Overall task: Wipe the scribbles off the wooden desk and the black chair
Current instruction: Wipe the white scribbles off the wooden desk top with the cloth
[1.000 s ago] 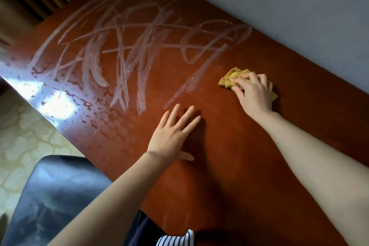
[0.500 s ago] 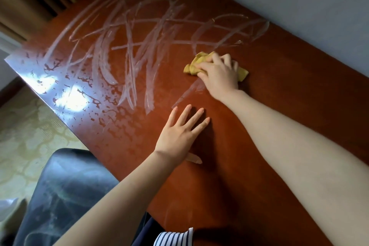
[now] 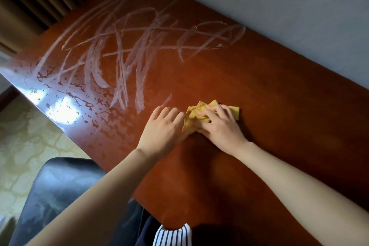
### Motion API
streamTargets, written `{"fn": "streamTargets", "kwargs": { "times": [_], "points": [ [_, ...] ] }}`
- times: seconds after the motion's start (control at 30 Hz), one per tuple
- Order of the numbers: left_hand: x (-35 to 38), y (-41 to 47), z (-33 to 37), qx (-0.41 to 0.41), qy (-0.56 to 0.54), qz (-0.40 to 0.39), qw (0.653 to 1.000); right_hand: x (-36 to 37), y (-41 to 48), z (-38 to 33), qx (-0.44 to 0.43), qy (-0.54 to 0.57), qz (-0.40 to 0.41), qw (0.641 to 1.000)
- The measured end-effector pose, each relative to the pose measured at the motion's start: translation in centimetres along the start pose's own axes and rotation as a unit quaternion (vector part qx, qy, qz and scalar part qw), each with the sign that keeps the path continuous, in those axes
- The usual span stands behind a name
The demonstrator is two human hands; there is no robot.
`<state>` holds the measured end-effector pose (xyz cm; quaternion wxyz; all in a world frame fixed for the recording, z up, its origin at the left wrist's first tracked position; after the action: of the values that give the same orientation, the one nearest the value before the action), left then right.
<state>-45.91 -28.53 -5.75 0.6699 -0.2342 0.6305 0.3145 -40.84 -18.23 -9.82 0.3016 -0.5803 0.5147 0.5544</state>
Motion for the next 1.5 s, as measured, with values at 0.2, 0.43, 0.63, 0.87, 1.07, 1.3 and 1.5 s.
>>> {"fn": "streamTargets", "kwargs": {
  "times": [0.2,0.43,0.63,0.87,1.07,1.3,1.5],
  "points": [
    [2.4,3.0,0.8,-0.049,-0.008,-0.144,0.988,-1.6,-3.5,4.2,0.026,0.012,0.036,0.999],
    [4.9,7.4,2.2,-0.032,0.066,-0.219,0.973,-3.5,-3.6,13.2,0.186,-0.008,0.102,0.977],
    [6.6,9.7,2.1,-0.021,0.081,-0.249,0.965,-4.5,-0.8,20.8,0.294,-0.034,0.100,0.950],
    [7.1,9.6,1.6,-0.029,0.059,-0.250,0.966,-4.9,3.9,27.7,0.404,-0.046,0.098,0.908],
    [7.2,9.7,1.6,-0.043,0.043,-0.246,0.967,-4.6,8.6,30.0,0.443,-0.039,0.077,0.892],
    [7.2,9.7,1.6,-0.048,0.039,-0.243,0.968,-1.7,13.8,24.2,0.332,-0.040,0.068,0.940],
    [7.2,9.7,1.6,-0.047,0.047,-0.254,0.965,-0.5,11.2,18.0,0.219,-0.040,0.081,0.971]
  ]
}}
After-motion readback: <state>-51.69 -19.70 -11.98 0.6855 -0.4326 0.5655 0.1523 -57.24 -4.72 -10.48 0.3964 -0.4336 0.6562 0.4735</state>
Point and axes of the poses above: each hand's wrist, its own y-axis towards the middle knuckle, its own x-axis out of the palm, z = x × y, the point moved 8 cm from there along y, towards the middle knuckle, and after that the axes turned 14 degrees about -x, right-handed, at the moved point
